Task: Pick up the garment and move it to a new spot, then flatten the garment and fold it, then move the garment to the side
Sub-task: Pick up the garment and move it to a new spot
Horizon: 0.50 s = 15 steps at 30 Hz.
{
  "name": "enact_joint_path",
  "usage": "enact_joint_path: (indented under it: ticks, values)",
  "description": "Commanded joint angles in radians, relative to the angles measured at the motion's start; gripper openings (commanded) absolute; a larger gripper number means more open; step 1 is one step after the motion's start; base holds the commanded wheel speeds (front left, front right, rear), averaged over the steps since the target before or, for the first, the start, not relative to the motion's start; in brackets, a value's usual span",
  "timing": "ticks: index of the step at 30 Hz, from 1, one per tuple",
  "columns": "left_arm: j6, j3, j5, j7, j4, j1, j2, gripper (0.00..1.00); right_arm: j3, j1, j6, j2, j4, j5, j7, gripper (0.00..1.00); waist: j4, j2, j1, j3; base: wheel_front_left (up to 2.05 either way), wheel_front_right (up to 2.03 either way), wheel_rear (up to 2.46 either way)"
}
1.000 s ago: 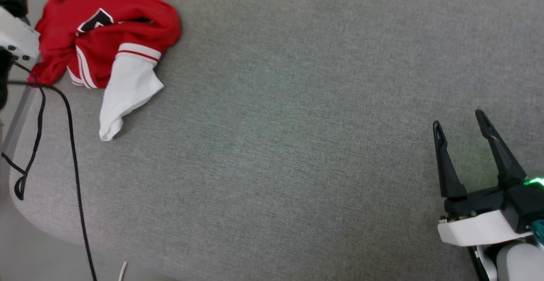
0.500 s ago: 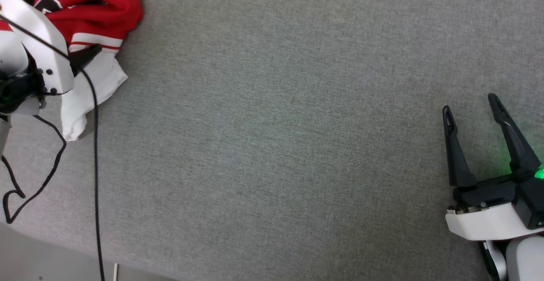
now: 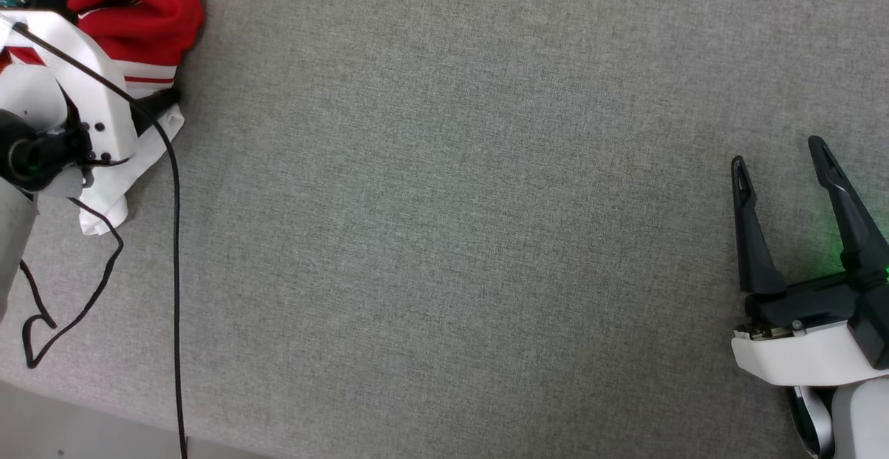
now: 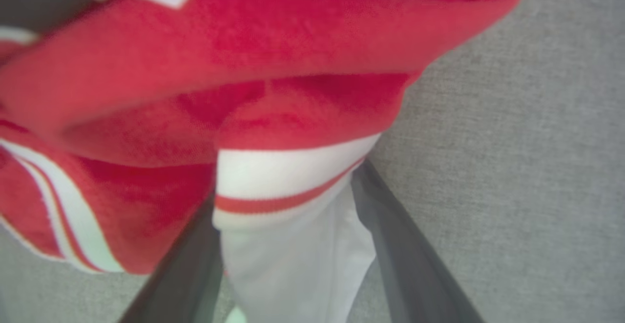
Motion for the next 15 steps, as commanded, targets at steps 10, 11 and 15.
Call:
enact_joint_path:
  ticks: [10,11,15]
  values:
    - [0.000,-0.134,0.006,-0.160,-0.073,-0.027,0.042,0.00,0.027,0.037,-0.001,0.040,0.073,0.048,-0.002,1.00,0.007,0.0000,0.0001,-0.166,0.00,0.00,0.00]
    - [0.000,-0.146,0.004,-0.169,-0.094,-0.030,0.049,0.00,0.026,0.041,-0.001,0.045,0.077,0.053,-0.002,1.00,0.005,0.0000,0.0001,-0.185,0.00,0.00,0.00]
    - [0.000,-0.206,0.023,-0.187,-0.199,-0.056,0.088,0.00,0.018,0.057,-0.001,0.061,0.092,0.075,-0.002,1.00,-0.003,0.0000,0.0001,-0.247,0.00,0.00,0.00]
